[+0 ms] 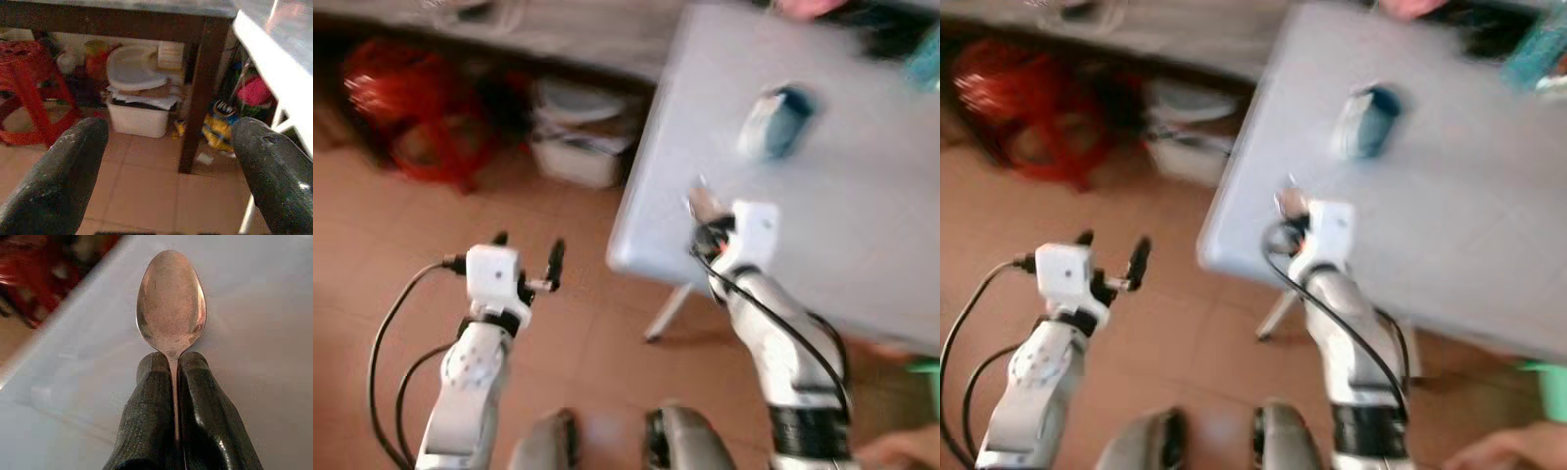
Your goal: Setting the table
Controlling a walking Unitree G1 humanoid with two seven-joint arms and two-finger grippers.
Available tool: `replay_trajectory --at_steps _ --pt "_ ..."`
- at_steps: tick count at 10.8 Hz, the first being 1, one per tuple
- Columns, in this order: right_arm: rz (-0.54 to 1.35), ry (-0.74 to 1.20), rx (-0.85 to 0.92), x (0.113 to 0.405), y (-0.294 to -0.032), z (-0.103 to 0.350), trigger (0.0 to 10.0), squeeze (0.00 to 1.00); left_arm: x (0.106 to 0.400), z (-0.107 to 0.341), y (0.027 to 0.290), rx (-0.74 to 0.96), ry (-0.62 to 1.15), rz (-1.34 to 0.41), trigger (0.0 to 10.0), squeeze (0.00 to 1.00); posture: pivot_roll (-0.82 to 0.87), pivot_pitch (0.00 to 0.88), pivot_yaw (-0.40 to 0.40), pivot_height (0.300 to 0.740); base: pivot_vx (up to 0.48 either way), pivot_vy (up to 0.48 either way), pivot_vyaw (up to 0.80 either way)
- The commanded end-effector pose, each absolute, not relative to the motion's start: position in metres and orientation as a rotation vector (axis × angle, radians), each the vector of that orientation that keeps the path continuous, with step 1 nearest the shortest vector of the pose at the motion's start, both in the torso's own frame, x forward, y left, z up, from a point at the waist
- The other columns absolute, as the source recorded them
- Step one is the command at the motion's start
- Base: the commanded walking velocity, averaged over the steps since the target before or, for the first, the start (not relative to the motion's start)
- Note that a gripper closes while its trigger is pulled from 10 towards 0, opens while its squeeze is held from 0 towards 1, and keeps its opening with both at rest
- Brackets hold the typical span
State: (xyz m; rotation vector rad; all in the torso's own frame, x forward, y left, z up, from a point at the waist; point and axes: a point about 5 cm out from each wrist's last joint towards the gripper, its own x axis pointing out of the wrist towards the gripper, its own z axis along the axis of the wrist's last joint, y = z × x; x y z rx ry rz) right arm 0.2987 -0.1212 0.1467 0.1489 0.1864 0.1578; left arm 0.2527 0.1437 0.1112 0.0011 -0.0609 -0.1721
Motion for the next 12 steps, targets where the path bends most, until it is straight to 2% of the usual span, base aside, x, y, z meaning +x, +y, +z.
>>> replay_trajectory --at_steps 1,2,4,10,12 --pt "0.137 0.231 0.161 0.298 -0.129 0.136 10.0 0.00 0.251 0.109 0.139 0.005 -0.056 -0.188 10.0 0.00 -0.03 0.213 -0.009 0.740 0.000 0.424 0.00" --pt "0.133 0.188 0.165 0.300 -0.129 0.142 10.0 0.00 0.251 0.111 0.137 -0.008 -0.072 -0.202 10.0 0.00 -0.03 0.208 -0.011 0.740 0.300 0.375 0.00" --pt "0.108 0.103 0.133 0.303 -0.134 0.151 10.0 0.00 0.251 0.112 0.135 0.003 -0.086 -0.200 10.0 0.00 -0.03 0.202 -0.010 0.740 0.435 0.000 0.00" --pt "0.092 0.054 0.132 0.312 -0.136 0.157 10.0 0.00 0.259 0.117 0.140 0.006 -0.113 -0.179 10.0 0.00 -0.02 0.194 -0.018 0.740 0.454 0.000 0.00" --pt "0.106 0.038 0.117 0.310 -0.134 0.158 10.0 0.00 0.259 0.115 0.137 -0.012 -0.105 -0.184 10.0 0.00 -0.03 0.191 -0.017 0.740 0.339 0.336 0.00"
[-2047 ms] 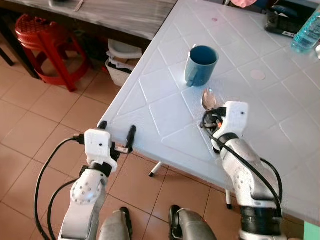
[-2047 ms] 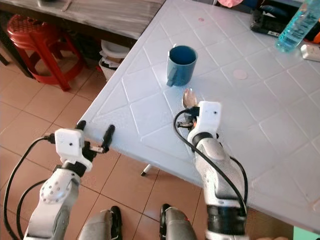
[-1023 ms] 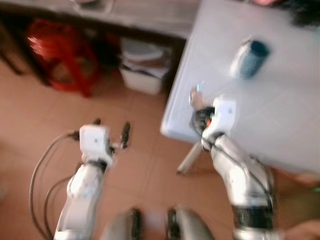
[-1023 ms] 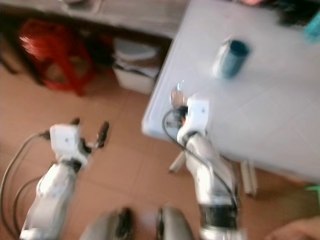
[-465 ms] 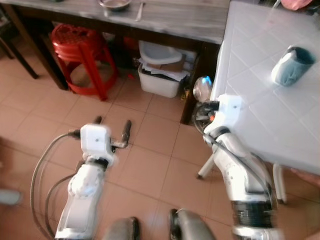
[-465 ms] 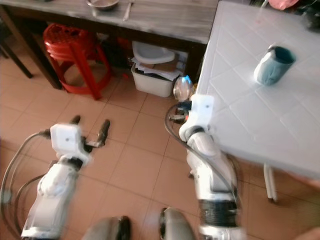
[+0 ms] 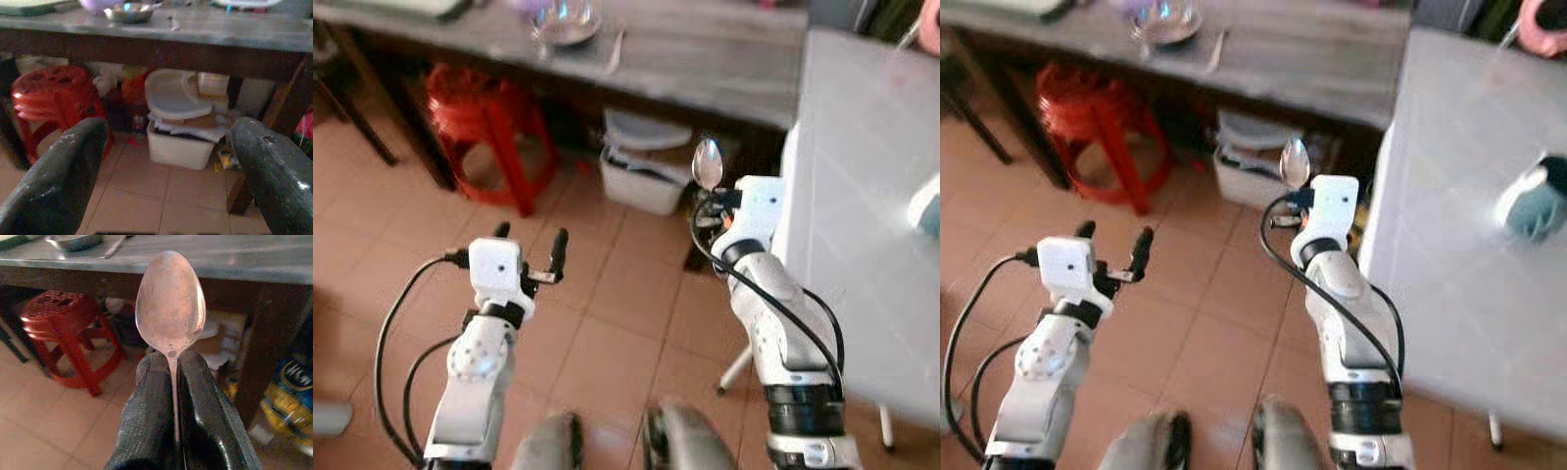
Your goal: Setting the table
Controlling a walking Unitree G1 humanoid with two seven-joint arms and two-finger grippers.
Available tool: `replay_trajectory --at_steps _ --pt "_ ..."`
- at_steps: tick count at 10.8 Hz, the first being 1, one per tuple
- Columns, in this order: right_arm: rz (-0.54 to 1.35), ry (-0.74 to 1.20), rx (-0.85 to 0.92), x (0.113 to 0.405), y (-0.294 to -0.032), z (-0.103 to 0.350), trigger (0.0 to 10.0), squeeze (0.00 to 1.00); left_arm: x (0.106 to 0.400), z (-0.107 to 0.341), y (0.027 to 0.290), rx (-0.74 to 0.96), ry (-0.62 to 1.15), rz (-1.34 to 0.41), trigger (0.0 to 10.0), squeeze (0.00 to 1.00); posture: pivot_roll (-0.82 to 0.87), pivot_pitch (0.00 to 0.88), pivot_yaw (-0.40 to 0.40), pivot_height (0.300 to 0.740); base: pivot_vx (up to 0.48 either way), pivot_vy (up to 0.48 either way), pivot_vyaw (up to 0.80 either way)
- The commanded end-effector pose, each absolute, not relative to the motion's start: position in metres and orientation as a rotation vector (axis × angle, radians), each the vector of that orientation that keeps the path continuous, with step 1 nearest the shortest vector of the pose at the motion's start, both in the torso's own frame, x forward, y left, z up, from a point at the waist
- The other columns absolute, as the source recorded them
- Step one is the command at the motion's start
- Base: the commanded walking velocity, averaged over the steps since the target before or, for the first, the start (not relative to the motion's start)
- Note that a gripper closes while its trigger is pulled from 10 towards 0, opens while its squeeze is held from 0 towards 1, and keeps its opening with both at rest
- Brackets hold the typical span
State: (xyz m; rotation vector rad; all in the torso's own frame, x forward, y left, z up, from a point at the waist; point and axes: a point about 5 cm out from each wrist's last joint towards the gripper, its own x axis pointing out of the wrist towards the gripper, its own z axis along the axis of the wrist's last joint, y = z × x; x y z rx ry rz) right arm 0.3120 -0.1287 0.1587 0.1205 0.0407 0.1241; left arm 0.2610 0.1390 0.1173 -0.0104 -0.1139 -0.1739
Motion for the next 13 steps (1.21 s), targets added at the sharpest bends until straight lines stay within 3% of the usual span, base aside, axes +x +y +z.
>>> replay_trajectory --at_steps 1,5,13 --pt "0.104 0.039 0.117 0.3100 -0.1343 0.1568 10.0 0.00 0.2588 0.1157 0.1358 -0.001 -0.111 -0.188 10.0 0.00 -0.03 0.190 -0.018 0.740 0.307 0.371 0.00" --pt "0.093 0.036 0.118 0.3099 -0.1367 0.1553 10.0 0.00 0.2591 0.1172 0.1298 0.019 -0.133 -0.212 10.0 0.00 -0.04 0.182 -0.020 0.740 0.341 0.332 0.00" --pt "0.070 -0.023 0.153 0.3104 -0.1387 0.1632 10.0 0.00 0.2565 0.1151 0.1301 0.030 -0.133 -0.213 10.0 0.00 -0.04 0.190 -0.020 0.740 0.463 0.000 0.00"
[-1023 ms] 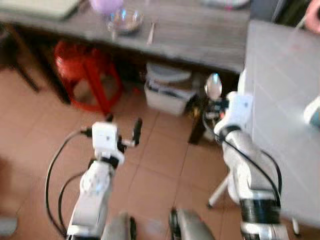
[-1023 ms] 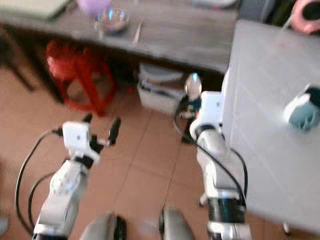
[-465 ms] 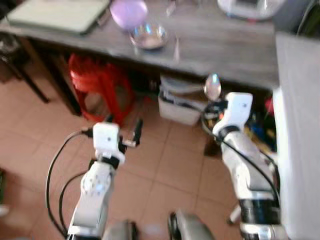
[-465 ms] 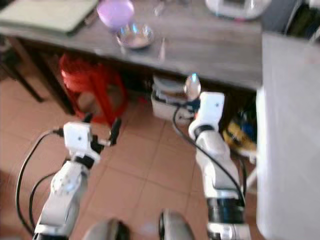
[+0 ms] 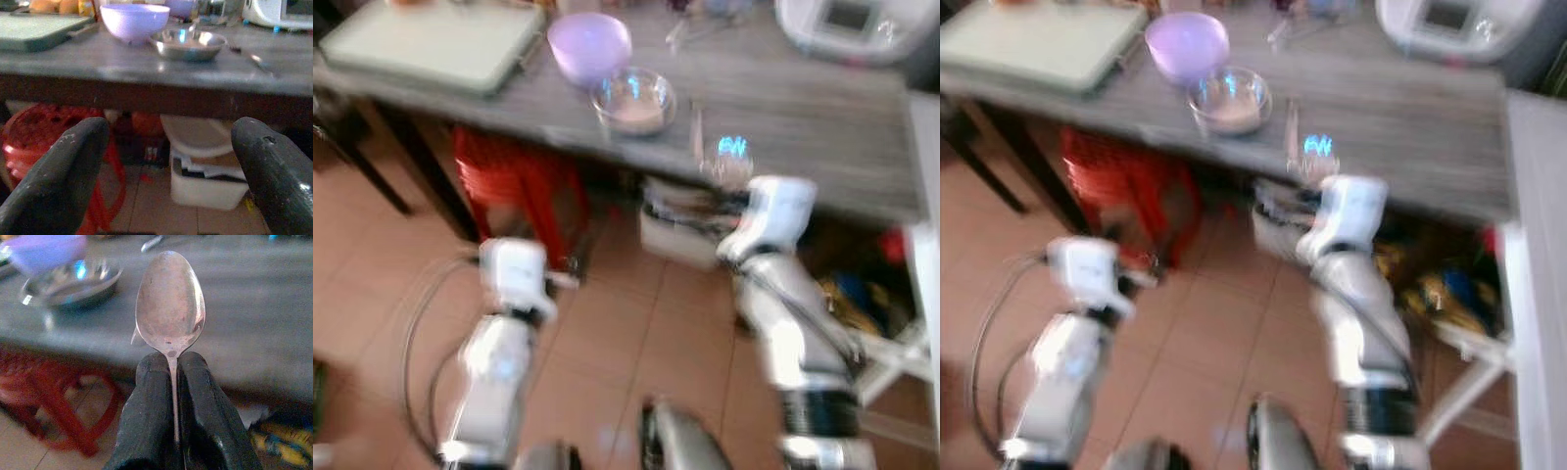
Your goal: Setting the table
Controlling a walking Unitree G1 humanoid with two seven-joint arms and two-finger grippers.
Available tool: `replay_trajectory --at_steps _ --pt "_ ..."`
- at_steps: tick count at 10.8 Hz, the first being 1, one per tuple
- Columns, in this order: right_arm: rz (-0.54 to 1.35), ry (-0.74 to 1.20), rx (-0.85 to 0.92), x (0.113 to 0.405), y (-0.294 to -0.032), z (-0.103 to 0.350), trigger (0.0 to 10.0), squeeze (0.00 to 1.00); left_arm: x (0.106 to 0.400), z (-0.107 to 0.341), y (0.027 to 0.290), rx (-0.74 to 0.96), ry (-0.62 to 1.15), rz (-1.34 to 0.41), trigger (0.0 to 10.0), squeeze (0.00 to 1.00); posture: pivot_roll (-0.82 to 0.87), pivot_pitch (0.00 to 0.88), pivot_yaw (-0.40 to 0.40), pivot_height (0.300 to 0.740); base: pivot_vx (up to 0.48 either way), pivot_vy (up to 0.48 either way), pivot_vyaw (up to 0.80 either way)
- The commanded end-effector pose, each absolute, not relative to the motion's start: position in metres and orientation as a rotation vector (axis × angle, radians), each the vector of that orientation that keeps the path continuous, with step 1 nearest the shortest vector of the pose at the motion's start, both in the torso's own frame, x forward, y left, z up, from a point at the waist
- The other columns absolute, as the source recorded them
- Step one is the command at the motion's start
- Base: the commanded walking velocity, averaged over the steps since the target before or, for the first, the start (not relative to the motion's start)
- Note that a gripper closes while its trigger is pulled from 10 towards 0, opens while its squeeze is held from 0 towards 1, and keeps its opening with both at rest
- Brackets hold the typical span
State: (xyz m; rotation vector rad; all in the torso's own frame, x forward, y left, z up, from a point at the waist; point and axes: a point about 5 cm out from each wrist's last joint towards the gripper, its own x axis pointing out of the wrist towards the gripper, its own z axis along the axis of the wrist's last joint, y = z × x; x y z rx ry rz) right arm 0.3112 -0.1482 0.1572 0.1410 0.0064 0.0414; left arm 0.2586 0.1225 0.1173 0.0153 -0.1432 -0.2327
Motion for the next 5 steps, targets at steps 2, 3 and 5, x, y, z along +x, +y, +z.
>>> replay_trajectory --at_steps 2,3,5 --pt "0.062 -0.027 0.175 0.3128 -0.1406 0.1649 10.0 0.00 0.2554 0.1129 0.1302 0.032 -0.125 -0.209 10.0 0.00 -0.03 0.184 -0.024 0.740 0.127 0.000 -0.40" --pt "0.062 -0.038 0.166 0.3138 -0.1411 0.1659 10.0 0.00 0.2558 0.1128 0.1310 0.030 -0.126 -0.202 10.0 0.00 -0.03 0.182 -0.026 0.740 0.000 0.000 -0.80" --pt "0.065 -0.043 0.163 0.3149 -0.1403 0.1667 10.0 0.00 0.2560 0.1136 0.1313 0.021 -0.131 -0.209 10.0 0.00 -0.03 0.179 -0.026 0.740 0.000 0.000 -0.78"
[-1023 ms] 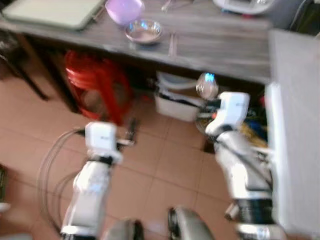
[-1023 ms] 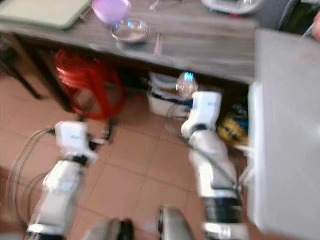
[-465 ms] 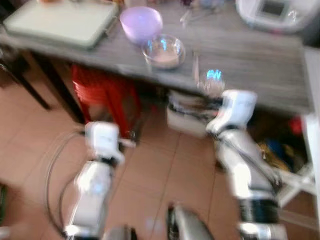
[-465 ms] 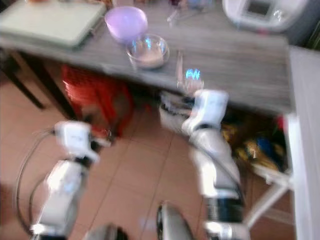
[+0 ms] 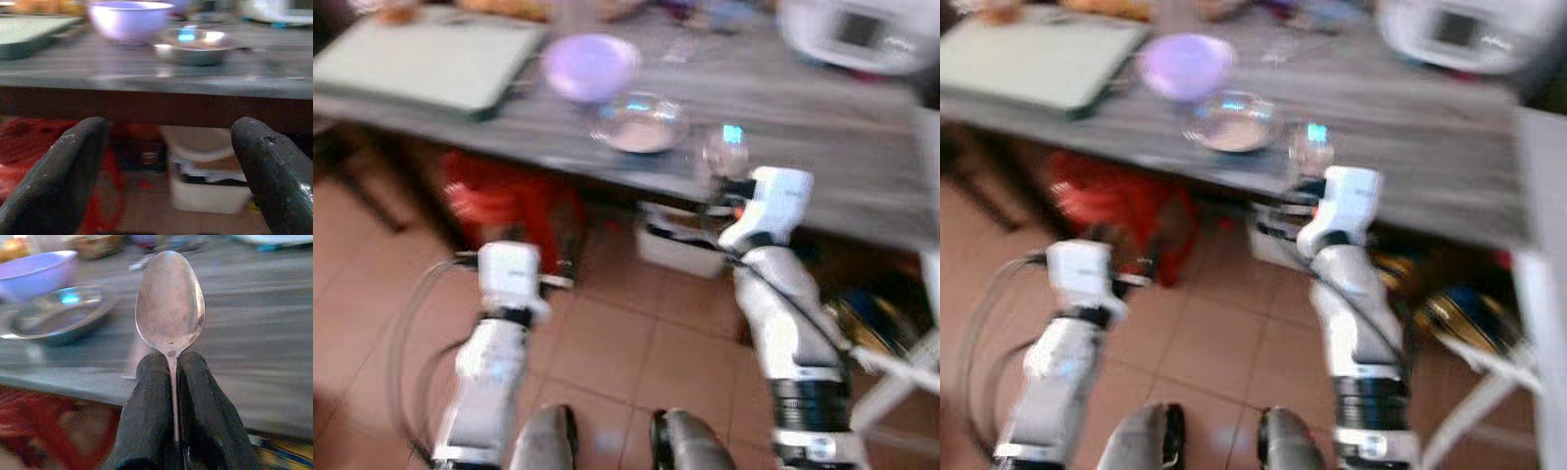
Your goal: Setting the table
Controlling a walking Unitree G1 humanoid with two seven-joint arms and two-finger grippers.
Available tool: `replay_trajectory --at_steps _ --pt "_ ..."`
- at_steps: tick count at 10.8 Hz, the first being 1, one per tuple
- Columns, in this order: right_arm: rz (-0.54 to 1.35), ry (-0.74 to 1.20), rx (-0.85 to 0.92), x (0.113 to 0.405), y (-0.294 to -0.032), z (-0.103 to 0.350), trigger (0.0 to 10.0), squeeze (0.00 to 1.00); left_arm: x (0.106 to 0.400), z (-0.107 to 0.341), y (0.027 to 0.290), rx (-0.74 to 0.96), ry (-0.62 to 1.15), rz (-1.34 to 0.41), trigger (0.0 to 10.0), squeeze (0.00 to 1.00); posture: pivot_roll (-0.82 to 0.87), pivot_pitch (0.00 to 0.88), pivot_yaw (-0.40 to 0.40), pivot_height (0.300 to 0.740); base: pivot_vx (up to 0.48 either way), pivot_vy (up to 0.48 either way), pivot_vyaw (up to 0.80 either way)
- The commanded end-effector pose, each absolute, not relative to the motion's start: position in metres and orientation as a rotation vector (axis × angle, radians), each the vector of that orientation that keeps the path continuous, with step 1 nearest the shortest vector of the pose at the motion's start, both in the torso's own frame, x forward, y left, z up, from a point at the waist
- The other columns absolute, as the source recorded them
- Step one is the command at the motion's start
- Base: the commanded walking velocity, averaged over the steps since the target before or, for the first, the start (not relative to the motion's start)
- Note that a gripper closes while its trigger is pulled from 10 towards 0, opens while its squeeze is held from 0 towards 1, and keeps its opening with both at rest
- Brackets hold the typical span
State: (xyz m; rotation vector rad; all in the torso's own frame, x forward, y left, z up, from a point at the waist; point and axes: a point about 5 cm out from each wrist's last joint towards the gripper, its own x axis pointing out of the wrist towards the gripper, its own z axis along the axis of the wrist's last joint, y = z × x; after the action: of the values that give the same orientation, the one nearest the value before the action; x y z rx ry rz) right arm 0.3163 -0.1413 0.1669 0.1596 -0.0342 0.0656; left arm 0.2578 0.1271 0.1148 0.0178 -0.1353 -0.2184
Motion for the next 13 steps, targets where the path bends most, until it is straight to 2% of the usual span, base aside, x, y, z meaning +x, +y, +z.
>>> replay_trajectory --at_steps 1,3,6,9,13 --pt "0.064 -0.050 0.169 0.315 -0.140 0.168 10.0 0.00 0.256 0.113 0.133 0.019 -0.133 -0.204 10.0 0.00 -0.03 0.177 -0.027 0.740 0.244 0.000 -0.58" --pt "0.061 -0.044 0.170 0.316 -0.140 0.167 10.0 0.00 0.256 0.114 0.134 0.015 -0.136 -0.203 10.0 0.00 -0.02 0.177 -0.025 0.740 0.306 0.000 -0.80" --pt "0.071 -0.057 0.168 0.314 -0.139 0.167 10.0 0.00 0.254 0.115 0.136 0.015 -0.138 -0.186 10.0 0.00 -0.02 0.181 -0.022 0.740 0.191 0.000 0.00" --pt "0.089 -0.087 0.048 0.304 -0.147 0.158 10.0 0.00 0.251 0.114 0.146 0.024 -0.138 -0.117 10.0 0.00 -0.01 0.159 -0.022 0.740 0.307 0.000 0.00" --pt "0.099 -0.099 0.015 0.307 -0.150 0.156 10.0 0.00 0.255 0.120 0.150 0.017 -0.156 -0.098 10.0 0.00 -0.01 0.153 -0.020 0.740 0.320 0.354 0.00"
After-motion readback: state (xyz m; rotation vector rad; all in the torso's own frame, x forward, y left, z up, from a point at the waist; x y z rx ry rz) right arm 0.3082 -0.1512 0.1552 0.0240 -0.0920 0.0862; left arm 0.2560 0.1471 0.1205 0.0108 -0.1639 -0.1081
